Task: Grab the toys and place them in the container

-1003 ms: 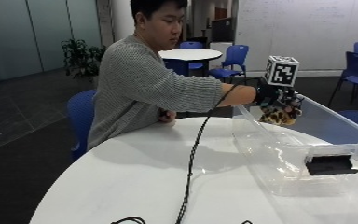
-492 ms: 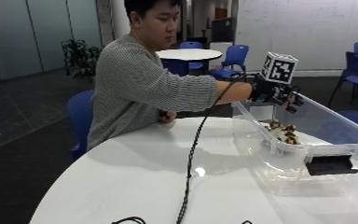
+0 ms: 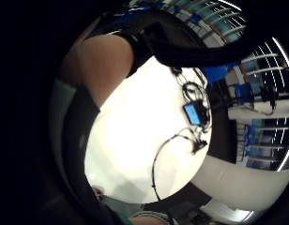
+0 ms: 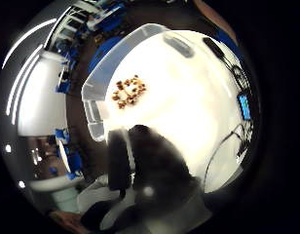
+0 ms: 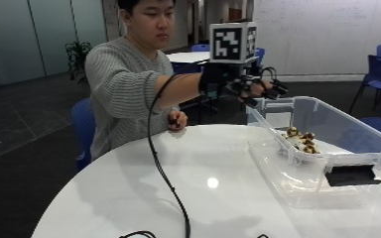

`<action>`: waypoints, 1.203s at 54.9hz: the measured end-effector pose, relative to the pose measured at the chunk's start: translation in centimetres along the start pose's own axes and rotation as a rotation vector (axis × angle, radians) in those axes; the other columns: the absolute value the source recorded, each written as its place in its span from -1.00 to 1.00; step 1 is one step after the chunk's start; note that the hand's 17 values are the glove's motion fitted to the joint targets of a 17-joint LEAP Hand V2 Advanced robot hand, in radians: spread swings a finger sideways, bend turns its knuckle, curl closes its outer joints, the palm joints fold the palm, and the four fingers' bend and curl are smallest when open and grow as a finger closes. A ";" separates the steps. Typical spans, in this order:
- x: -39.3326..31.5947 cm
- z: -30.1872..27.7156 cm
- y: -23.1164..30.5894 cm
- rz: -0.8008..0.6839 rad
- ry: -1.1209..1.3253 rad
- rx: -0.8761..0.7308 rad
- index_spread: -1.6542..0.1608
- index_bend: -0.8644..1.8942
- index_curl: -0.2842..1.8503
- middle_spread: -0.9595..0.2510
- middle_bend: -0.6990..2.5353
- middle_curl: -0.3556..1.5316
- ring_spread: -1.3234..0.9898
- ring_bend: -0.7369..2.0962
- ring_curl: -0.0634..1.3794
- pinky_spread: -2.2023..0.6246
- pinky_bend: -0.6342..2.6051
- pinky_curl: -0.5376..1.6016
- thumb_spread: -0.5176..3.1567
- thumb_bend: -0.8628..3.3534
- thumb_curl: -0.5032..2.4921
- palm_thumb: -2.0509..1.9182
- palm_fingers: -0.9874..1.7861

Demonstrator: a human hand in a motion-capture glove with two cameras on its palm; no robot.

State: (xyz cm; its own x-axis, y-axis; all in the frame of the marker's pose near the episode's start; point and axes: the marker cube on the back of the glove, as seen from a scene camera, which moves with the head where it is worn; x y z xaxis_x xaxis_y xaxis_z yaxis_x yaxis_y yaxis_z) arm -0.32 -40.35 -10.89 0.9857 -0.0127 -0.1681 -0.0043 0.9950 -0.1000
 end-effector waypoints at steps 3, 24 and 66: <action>2.0 0.3 2.2 0.010 0.006 0.011 0.41 -0.26 -0.37 0.35 -0.48 -0.21 0.10 -0.35 -0.32 0.61 0.02 -0.19 -0.07 -0.63 -0.51 -0.04 -0.37; -0.9 8.6 24.7 -0.004 -0.140 0.070 0.41 -0.26 -0.40 0.37 -0.47 -0.26 0.10 -0.35 -0.37 0.61 -0.01 -0.20 -0.07 -0.63 -0.57 -0.03 -0.35; -5.5 20.4 39.9 0.054 -0.188 -0.040 0.42 -0.25 -0.40 0.38 -0.46 -0.28 0.11 -0.35 -0.42 0.61 -0.06 -0.20 0.00 -0.62 -0.59 -0.01 -0.33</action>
State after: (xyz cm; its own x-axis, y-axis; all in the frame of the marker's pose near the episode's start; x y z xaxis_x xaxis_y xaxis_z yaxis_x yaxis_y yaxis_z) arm -2.48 1.46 6.01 0.9979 0.0632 0.0119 -0.0610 0.9889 -0.1356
